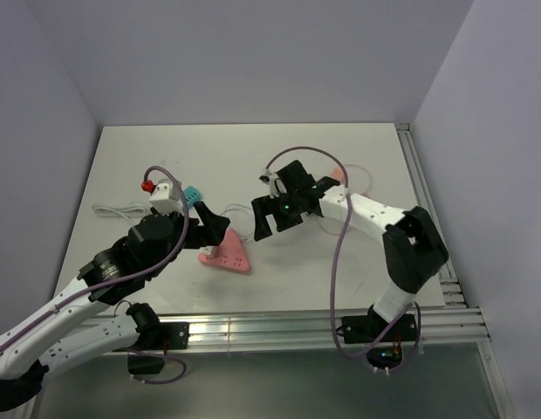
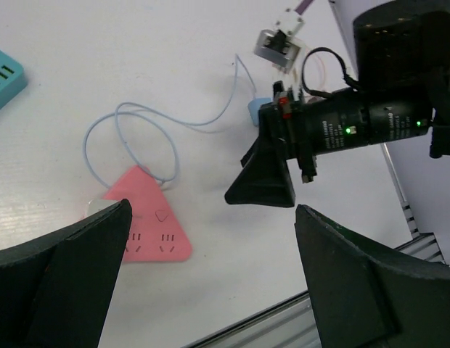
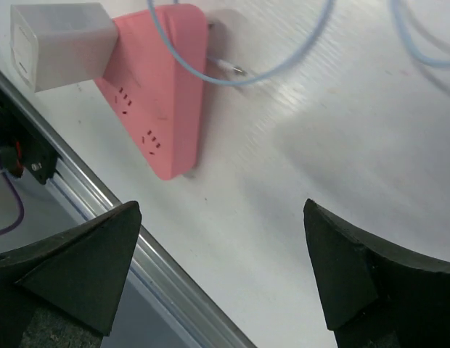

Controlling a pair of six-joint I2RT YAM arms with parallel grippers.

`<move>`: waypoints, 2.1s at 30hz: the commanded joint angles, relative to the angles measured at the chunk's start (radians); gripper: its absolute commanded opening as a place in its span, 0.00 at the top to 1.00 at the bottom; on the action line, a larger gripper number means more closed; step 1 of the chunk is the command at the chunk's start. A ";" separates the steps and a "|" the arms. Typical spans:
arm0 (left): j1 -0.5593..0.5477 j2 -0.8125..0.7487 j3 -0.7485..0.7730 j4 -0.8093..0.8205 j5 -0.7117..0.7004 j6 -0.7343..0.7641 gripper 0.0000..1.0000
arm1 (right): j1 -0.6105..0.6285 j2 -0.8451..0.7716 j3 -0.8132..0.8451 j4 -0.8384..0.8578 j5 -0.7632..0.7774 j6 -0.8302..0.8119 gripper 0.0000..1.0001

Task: Insert the plug

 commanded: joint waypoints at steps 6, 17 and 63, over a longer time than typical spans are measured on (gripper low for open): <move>-0.002 -0.016 0.005 0.093 0.050 0.087 0.01 | -0.220 -0.138 -0.068 -0.025 0.266 0.087 0.09; -0.002 -0.028 -0.037 0.113 0.113 0.064 0.01 | -0.335 0.101 0.147 -0.059 0.433 0.121 0.24; 0.006 0.213 -0.007 0.392 0.455 0.044 0.16 | -0.238 -0.380 -0.130 0.233 0.113 0.440 1.00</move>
